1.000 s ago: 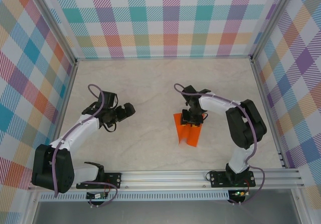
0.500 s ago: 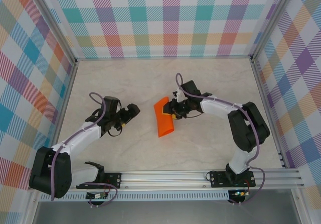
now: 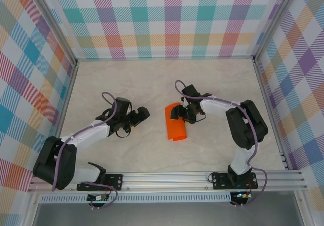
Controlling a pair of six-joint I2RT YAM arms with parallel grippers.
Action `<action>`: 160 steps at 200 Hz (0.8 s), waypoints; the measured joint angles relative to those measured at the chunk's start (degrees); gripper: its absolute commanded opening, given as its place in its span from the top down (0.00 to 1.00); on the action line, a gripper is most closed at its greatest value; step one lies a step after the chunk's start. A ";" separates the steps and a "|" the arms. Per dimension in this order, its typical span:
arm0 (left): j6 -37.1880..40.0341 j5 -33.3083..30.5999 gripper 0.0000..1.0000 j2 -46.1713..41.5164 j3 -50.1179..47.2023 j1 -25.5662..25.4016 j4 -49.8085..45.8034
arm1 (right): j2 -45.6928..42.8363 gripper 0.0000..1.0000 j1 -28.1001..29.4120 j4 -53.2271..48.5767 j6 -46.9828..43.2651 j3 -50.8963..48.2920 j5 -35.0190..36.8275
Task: Fold a paper plane with a square sheet of paper (pick it up from the middle)
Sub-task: Fold the square sheet of paper in half at the center of the table.
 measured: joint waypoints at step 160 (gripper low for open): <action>-3.43 1.57 0.23 15.56 9.84 -7.87 7.78 | 0.52 0.32 -0.07 -3.67 -5.97 1.03 7.43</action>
